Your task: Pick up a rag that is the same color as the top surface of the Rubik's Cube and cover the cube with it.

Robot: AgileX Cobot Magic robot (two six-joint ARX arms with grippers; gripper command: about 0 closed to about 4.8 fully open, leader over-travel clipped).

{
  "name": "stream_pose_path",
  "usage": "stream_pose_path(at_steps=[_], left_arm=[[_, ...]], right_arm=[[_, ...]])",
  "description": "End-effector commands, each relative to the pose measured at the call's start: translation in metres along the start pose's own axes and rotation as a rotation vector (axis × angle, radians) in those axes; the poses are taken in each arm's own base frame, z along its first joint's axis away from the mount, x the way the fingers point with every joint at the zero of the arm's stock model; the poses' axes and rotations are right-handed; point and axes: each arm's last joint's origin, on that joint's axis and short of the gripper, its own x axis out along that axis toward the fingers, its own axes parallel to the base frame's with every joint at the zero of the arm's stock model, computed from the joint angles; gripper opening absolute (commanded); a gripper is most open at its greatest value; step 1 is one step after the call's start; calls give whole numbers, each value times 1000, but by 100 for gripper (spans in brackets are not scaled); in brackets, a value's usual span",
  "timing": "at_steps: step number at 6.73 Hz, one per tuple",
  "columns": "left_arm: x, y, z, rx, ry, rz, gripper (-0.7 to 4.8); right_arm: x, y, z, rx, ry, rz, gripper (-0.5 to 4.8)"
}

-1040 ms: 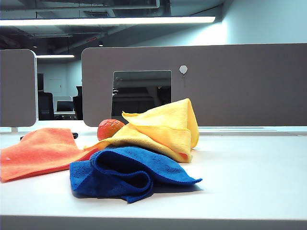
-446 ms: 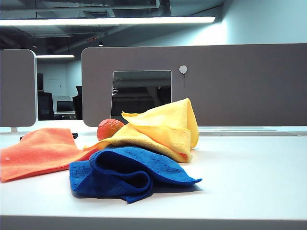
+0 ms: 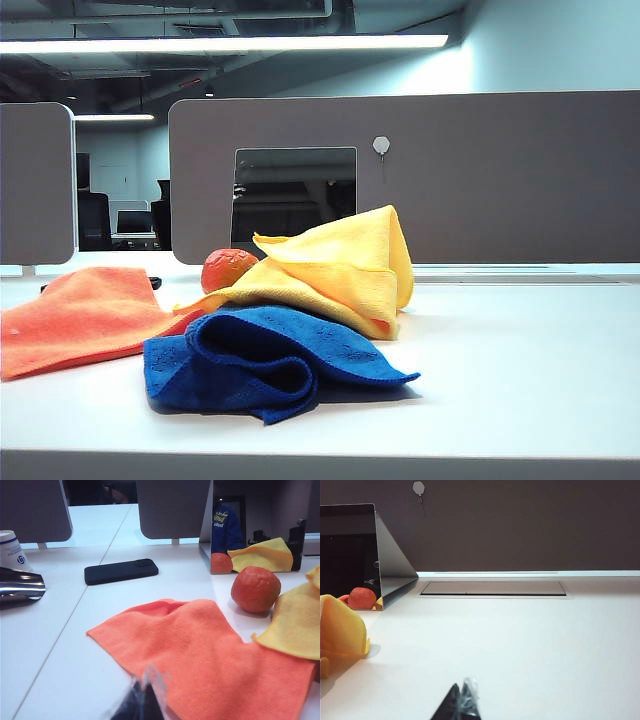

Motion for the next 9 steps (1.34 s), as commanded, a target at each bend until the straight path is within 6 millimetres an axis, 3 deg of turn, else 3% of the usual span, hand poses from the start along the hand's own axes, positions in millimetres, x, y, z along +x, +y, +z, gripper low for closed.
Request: stream_pose_path(at_steps=[1, 6, 9], left_arm=[[0, 9, 2, -19, -18, 57, -6], [0, 14, 4, -37, -42, 24, -5], [0, 13, 4, -38, -43, 19, -5]], right_arm=[[0, 0, -1, -4, 2, 1, -5], [0, -3, 0, -83, -6, -103, -5], [0, -2, 0, -77, -7, -79, -5]])
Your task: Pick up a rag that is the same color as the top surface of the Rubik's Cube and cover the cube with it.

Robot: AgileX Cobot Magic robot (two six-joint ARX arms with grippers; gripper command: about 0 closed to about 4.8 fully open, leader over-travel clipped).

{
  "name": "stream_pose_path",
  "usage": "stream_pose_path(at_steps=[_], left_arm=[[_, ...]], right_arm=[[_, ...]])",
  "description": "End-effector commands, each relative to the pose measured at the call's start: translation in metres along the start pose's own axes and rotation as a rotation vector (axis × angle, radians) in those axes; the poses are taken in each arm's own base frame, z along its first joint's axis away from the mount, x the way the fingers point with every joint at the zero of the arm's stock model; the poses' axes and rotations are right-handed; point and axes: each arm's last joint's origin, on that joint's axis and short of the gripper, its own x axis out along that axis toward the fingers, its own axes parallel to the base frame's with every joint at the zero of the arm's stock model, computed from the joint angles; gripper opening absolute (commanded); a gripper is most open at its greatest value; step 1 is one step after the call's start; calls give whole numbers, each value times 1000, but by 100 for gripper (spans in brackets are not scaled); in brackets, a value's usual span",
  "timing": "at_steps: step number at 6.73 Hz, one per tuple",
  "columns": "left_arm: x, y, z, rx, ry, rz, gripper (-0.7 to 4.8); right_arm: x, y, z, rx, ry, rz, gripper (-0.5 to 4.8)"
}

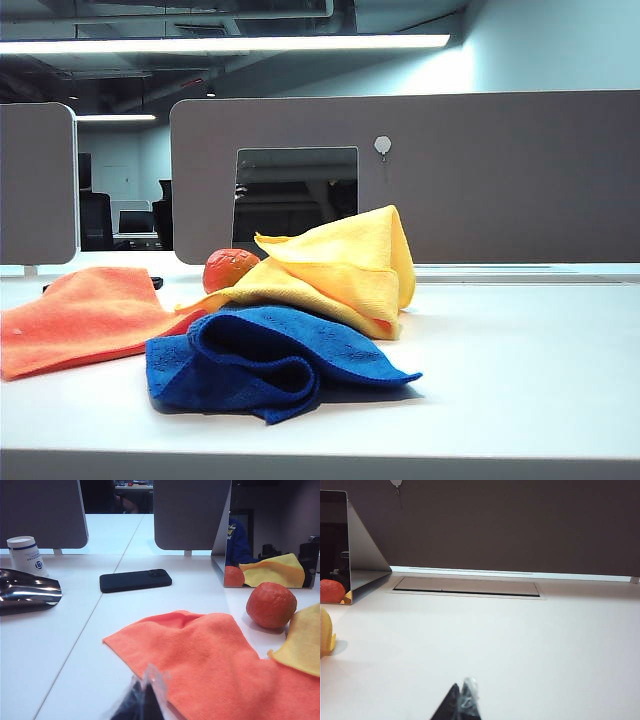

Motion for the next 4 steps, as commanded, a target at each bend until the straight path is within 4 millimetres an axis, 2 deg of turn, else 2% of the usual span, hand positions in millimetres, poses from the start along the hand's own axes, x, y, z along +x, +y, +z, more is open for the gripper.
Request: stream_pose_path(at_steps=[1, 4], left_arm=[[0, -2, 2, -1, -13, -58, -5], [0, -2, 1, -1, -12, -76, -5]], right_arm=[[0, 2, 0, 1, -16, 69, -5], [0, 2, 0, 1, -16, 71, -5]])
